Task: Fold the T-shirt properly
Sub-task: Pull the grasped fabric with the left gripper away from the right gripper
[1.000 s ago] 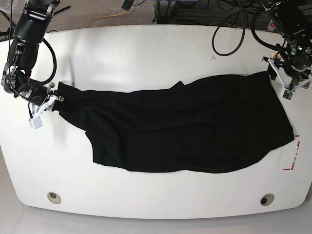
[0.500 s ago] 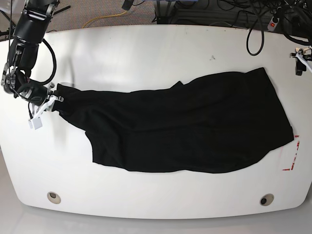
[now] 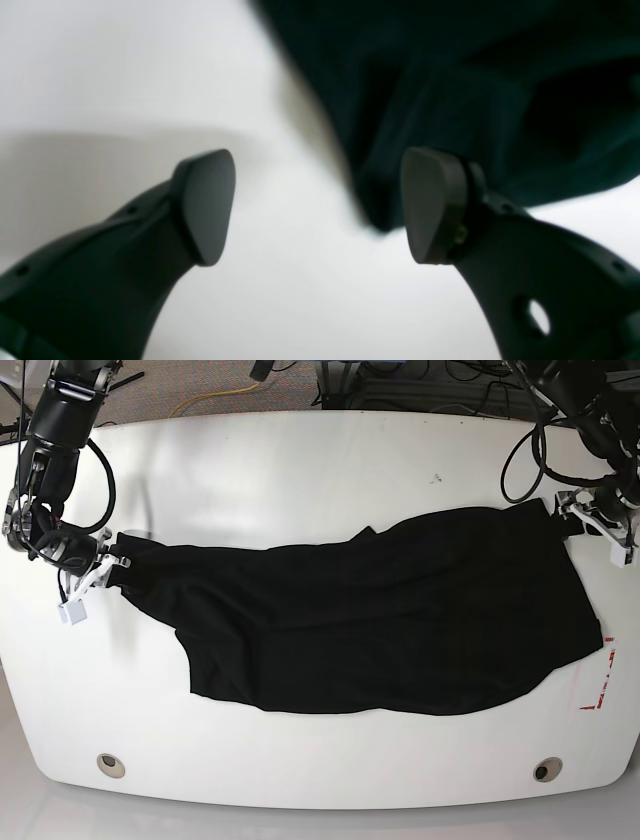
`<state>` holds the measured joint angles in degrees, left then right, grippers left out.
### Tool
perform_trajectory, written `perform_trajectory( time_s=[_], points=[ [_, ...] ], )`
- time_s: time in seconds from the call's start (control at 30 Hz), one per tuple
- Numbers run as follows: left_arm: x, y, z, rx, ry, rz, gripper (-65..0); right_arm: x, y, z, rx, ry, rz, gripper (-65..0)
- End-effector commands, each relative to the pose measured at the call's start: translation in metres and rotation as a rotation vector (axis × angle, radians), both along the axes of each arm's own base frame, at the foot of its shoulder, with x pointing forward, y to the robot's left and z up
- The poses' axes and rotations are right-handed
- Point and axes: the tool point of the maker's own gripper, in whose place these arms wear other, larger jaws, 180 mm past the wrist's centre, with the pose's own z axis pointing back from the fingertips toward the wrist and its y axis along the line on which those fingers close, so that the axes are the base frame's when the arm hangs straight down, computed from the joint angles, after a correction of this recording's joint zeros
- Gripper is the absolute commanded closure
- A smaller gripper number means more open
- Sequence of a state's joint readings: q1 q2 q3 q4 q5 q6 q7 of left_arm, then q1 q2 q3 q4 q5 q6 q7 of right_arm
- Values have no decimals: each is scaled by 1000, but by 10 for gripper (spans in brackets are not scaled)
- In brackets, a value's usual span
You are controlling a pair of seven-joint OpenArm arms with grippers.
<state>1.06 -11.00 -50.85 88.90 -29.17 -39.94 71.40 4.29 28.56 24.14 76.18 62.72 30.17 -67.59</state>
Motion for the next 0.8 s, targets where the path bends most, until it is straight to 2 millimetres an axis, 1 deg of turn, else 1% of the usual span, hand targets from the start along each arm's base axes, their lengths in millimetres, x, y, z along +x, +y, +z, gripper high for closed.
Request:
perform_trajectory(
  time_s=[0.0,0.1,0.27,0.33,0.4,0.57,0.73,0.77],
  points=[
    [19,-2,-1,-65,-66,20,-485,11,-8,20,-17,-66,-3,0],
    [27,-8,-13,-134,-63,36,-485,11,-7,20,-15,-66,-3,0],
    [35,0,-25,-260,-112,153,-485,11,-8,20,-17,-64,-3,0],
    [38,-1,-31,-306,-113,179,-483,11,-8,20,-17,-64,-3,0],
    [42,-6,-38,-347,-104,184,-481,10,-8,19,-17,-63,-2,0],
    [44,-13,-44,-375,-88,178,-479,10,-8,19,-18,-62,-2,0],
    [54,-35,-47,-365,-52,84,-476,10,-8,19,-18,-61,-3,0],
    [54,-35,-47,-366,-53,83,-461,10,-8,18,-17,-60,-4,0]
  ],
)
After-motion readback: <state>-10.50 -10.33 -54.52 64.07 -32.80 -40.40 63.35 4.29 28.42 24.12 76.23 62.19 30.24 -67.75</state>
